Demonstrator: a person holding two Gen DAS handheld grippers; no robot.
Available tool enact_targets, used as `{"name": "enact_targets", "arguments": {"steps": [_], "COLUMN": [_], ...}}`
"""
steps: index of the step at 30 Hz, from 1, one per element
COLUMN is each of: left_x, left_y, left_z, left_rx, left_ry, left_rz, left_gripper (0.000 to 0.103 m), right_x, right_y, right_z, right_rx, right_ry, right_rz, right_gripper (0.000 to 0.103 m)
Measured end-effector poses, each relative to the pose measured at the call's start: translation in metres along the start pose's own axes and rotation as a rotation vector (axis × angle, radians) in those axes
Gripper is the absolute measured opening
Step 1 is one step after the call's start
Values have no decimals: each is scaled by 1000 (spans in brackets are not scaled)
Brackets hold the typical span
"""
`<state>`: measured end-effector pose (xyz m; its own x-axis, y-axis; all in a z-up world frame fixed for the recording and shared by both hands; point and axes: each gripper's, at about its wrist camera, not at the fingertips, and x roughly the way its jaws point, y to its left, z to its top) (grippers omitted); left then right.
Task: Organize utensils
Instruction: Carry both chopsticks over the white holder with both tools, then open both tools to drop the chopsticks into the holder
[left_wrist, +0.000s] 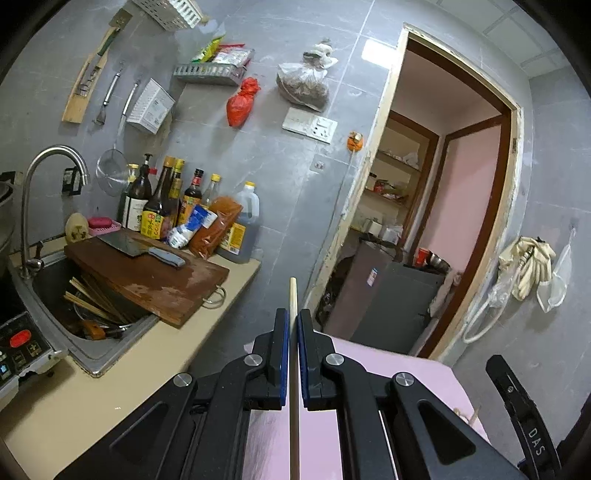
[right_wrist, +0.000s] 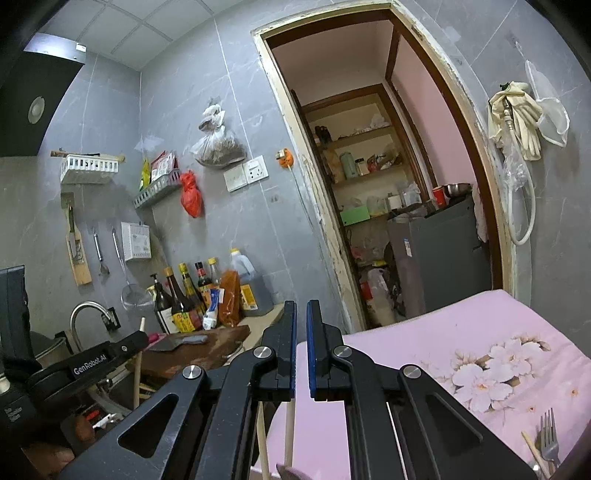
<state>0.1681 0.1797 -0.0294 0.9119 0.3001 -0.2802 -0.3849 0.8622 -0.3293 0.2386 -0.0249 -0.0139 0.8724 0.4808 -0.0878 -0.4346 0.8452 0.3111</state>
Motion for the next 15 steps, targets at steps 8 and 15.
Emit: {"name": "enact_targets", "arguments": {"steps": [8, 15], "left_x": [-4, -13], "left_y": [2, -2], "left_z": [-5, -5], "left_rx": [37, 80], "left_ry": [36, 85], "left_rz": [-8, -31], "left_gripper": [5, 8], "right_x": [-5, -15], "right_y": [-6, -12], "right_z": [-3, -3], "right_rx": [4, -5], "right_ry": [21, 55], "right_rz": [0, 9], "right_gripper": [5, 6]}}
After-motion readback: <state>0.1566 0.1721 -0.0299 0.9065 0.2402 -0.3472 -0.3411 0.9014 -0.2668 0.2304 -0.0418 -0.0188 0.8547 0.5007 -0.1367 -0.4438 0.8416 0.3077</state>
